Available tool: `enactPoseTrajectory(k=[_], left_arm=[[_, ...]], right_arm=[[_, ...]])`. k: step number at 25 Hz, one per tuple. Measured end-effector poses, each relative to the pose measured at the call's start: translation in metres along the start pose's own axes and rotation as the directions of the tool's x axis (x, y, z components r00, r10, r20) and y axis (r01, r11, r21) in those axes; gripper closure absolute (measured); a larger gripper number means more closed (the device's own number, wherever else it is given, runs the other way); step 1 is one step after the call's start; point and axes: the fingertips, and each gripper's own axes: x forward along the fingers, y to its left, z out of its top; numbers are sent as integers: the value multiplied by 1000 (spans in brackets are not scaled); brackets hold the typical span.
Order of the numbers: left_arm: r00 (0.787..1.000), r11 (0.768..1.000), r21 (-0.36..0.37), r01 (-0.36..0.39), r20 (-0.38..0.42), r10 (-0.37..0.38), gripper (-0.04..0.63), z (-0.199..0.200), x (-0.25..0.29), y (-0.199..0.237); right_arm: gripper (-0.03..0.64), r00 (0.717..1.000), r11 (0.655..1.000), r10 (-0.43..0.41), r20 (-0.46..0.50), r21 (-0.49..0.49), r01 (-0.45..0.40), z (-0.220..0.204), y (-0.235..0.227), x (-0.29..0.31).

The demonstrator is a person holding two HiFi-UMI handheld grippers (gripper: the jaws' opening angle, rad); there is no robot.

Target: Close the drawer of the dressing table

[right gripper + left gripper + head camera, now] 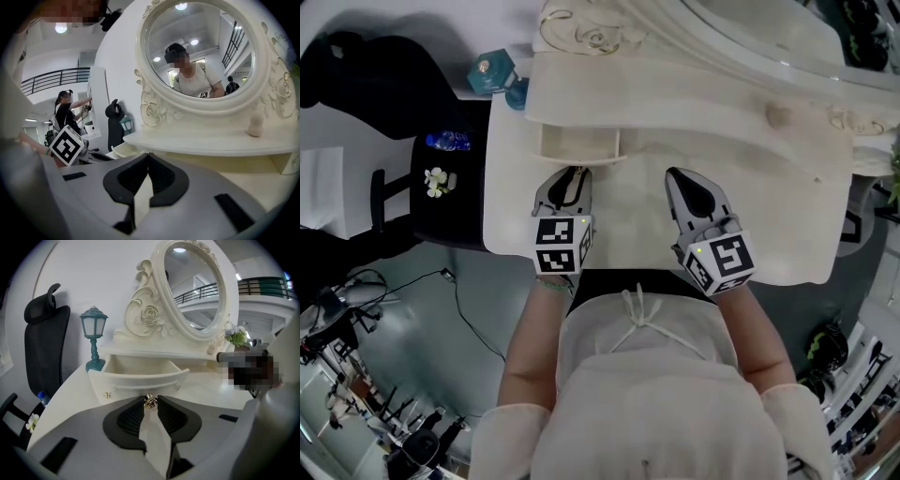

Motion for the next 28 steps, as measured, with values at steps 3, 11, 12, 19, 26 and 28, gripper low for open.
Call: enactPoseTrajectory(k=[3,11,12,19,26,28], left_arm=[[1000,1000,5,10,-9,-10,492,0,1,-1],[1000,1000,16,11,-5,-11,494,9,12,1],[1000,1000,17,10,-3,-10,492,11,14,2],[1000,1000,22,1,-8,0,492,20,25,9],[1000,1000,8,-3,14,3,493,31,33,13],[1000,1000,8,-1,16,0,493,34,36,14]], right_arm=[[611,1000,1000,-2,4,2,2,1,-2,1],[611,1000,999,10,10,-33,-9,7,-4,8],[611,1000,999,11,8,-39,-11,6,-5,9],[611,1000,999,9,-9,-45,-10,0,-14,10],[611,1000,999,3,-27,-50,-4,-6,-19,12],[611,999,999,2,-32,-53,-3,-7,-20,13]])
